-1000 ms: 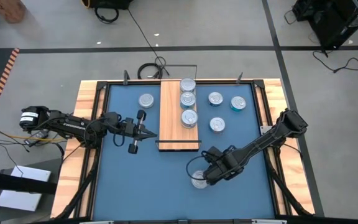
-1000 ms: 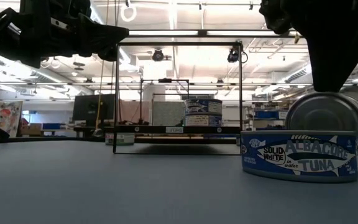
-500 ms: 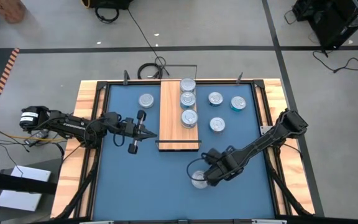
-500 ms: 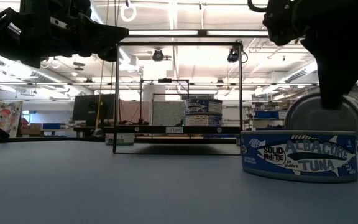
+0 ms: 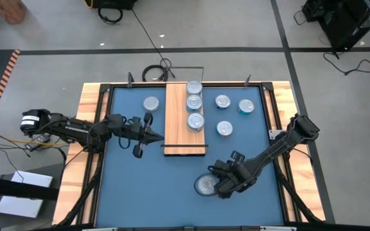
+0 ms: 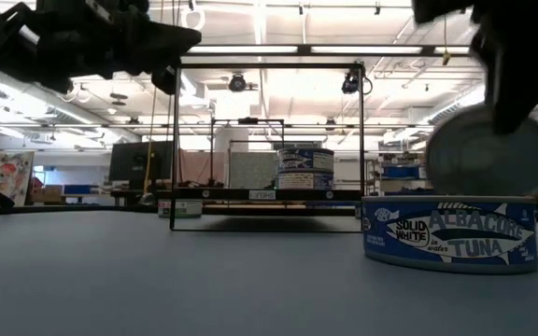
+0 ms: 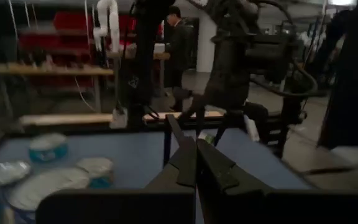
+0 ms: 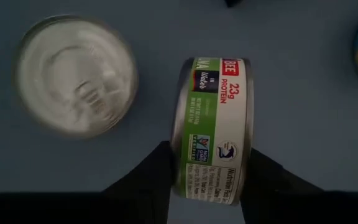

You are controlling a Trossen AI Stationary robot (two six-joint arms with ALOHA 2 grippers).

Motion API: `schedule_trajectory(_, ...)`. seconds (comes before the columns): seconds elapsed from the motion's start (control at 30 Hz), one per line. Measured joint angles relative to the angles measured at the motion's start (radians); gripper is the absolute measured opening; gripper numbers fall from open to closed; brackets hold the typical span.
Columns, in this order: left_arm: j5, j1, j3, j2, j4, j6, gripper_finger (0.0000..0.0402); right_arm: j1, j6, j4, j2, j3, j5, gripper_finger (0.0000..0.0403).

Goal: Stack canned seafood by type on shelf
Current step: Put the green tuna can on the shelf aligned with the other green tuna can

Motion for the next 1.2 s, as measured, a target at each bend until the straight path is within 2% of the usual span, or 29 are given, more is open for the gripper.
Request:
schedule_trajectory(0.33, 0.125, 0.001, 0.201, 0.000, -0.360, -0.441, 0.0004, 0.149, -0.307, -0.242, -0.001, 0.201, 0.252, 0.0139)
schedule_trajectory(0.47, 0.158, 0.001, 0.267, 0.000, -0.388, -0.584, 0.0017, 0.177, -0.499, -0.256, -0.001, 0.239, 0.401, 0.0139)
schedule_trajectory(0.63, 0.157, 0.001, 0.329, 0.000, -0.386, -0.783, 0.0065, 0.182, -0.817, -0.240, 0.010, 0.269, 0.640, 0.0139)
schedule_trajectory(0.77, 0.150, 0.001, 0.367, 0.000, -0.386, -0.888, 0.0110, 0.155, -1.152, -0.149, 0.011, 0.271, 0.859, 0.0139)
schedule_trajectory(0.83, 0.128, 0.002, 0.380, 0.006, -0.391, -0.913, 0.0129, 0.131, -1.319, -0.104, 0.011, 0.271, 0.927, 0.0139)
schedule_trajectory(1.03, 0.115, 0.010, 0.407, 0.043, -0.490, -0.924, 0.0159, 0.050, -1.689, 0.126, 0.011, 0.271, 1.008, 0.0139)
schedule_trajectory(1.2, 0.111, 0.010, 0.426, 0.079, -0.456, -0.946, 0.0177, 0.012, -1.947, 0.321, 0.011, 0.271, 1.015, 0.0139)
